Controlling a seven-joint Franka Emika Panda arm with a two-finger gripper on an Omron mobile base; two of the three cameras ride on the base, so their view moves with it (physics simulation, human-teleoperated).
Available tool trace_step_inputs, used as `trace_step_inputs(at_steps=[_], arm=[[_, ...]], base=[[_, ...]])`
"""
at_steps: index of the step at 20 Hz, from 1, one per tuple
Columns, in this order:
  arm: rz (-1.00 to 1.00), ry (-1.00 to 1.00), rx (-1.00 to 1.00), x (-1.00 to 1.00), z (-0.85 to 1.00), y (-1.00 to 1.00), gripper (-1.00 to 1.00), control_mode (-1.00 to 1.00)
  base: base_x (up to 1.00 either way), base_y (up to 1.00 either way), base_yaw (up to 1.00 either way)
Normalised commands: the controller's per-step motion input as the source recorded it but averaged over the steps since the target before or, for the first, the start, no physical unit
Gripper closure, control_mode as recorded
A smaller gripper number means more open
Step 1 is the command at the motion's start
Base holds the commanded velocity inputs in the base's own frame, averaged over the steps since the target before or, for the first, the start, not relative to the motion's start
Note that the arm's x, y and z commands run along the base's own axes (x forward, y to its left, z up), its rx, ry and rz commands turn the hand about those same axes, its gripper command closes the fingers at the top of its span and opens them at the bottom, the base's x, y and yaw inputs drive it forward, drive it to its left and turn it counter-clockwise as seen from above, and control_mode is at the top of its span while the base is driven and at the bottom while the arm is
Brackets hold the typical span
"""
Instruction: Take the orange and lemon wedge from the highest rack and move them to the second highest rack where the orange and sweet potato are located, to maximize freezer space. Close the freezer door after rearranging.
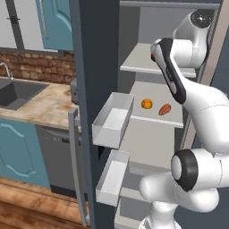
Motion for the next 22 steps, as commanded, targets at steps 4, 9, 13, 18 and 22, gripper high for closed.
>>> trace_step_inputs(at_steps=[4,9,13,18,22], arm=[[0.0,0.0,-0.02,0.46,-0.18,-0.1,-1.0,-1.0],[0.0,0.0,0.0,0.43,-0.14,-0.06,-1.0,-1.0],[0.0,0.0,0.0,0.46,-0.1,0.0,-1.0,-1.0],[0.0,0.0,0.0,0.4,-0.1,-0.01,-1.0,-1.0],[0.0,0.0,0.0,0.27,-0.05,-0.09,-1.0,-1.0]], base=[[0.0,0.0,0.0],[0.0,0.0,0.0],[0.0,0.0,0.0],[0.0,0.0,0.0],[0.0,0.0,0.0]])
